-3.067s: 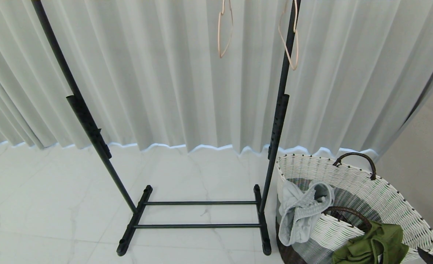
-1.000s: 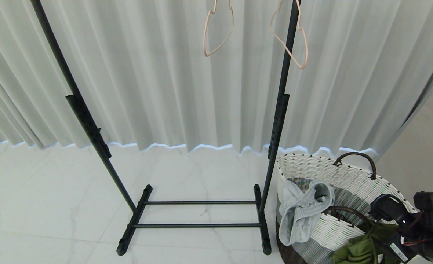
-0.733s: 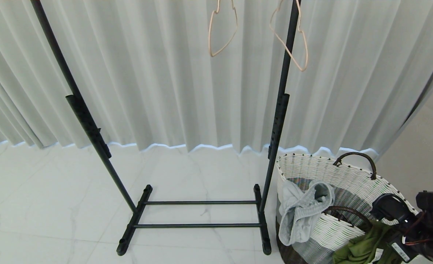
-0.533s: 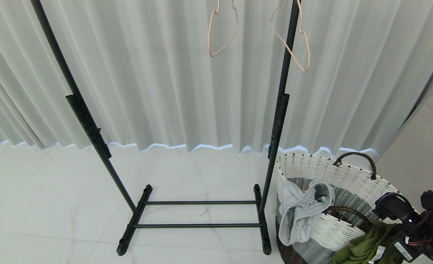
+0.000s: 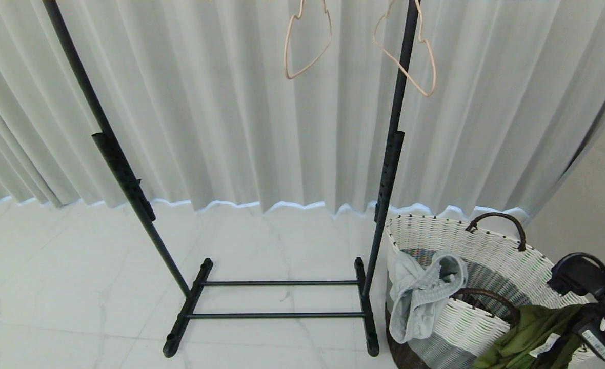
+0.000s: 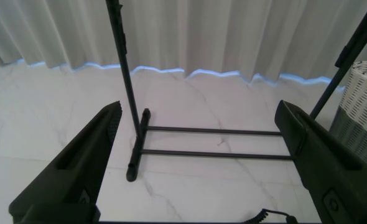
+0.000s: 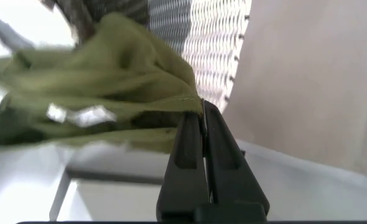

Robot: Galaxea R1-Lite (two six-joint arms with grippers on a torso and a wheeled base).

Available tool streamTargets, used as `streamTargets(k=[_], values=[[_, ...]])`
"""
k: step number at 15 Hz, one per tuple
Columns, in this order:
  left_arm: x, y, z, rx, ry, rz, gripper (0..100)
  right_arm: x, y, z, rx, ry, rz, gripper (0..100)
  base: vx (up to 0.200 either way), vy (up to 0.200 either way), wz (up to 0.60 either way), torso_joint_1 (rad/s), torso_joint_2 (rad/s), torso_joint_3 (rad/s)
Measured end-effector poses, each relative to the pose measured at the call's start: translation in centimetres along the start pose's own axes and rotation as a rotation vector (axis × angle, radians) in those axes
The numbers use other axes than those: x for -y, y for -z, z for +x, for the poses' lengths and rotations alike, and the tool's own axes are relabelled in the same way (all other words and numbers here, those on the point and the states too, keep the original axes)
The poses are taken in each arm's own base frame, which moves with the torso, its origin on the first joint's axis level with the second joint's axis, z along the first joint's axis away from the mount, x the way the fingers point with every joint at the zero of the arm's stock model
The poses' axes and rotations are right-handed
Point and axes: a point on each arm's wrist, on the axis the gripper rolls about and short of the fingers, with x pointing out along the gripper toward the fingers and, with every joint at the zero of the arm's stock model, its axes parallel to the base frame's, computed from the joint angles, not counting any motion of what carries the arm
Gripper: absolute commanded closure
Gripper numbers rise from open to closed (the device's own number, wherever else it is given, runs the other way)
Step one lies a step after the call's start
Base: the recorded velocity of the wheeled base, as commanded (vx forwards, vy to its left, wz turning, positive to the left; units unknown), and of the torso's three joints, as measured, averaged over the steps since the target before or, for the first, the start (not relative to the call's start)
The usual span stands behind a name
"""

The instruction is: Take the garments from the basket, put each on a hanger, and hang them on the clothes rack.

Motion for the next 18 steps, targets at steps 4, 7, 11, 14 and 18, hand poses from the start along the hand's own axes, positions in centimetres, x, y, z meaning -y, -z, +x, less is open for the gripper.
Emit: streamTargets(k=[4,7,11,14,18], values=[[0.0,0.0,0.0,0.001,0.0,0.0,0,2.6,-1.6,-4.1,0.116,0.064,0.039,100,0.0,0.2,0.0,0.004,0.0,0.001],[0.0,0.0,0.0,0.0,0.0,0.0,0,2.9,-1.7,-5.3,0.165,0.087,0.05,100,0.0,0.067,0.0,0.002,0.0,0.001],[0.0,0.0,0.0,0.0,0.0,0.003,0,3.2,-1.6,-5.9,0.186,0.102,0.057,100,0.0,0.0,0.0,0.0,0.0,0.0],[0.0,0.0,0.0,0.0,0.0,0.0,0,3.3,-1.4,-6.5,0.183,0.101,0.055,100,0.0,0.0,0.0,0.0,0.0,0.0],[0.0,0.0,0.0,0.0,0.0,0.016,0,4.6,-1.7,-9.5,0.118,0.043,0.032,100,0.0,0.0,0.0,0.0,0.0,0.0]])
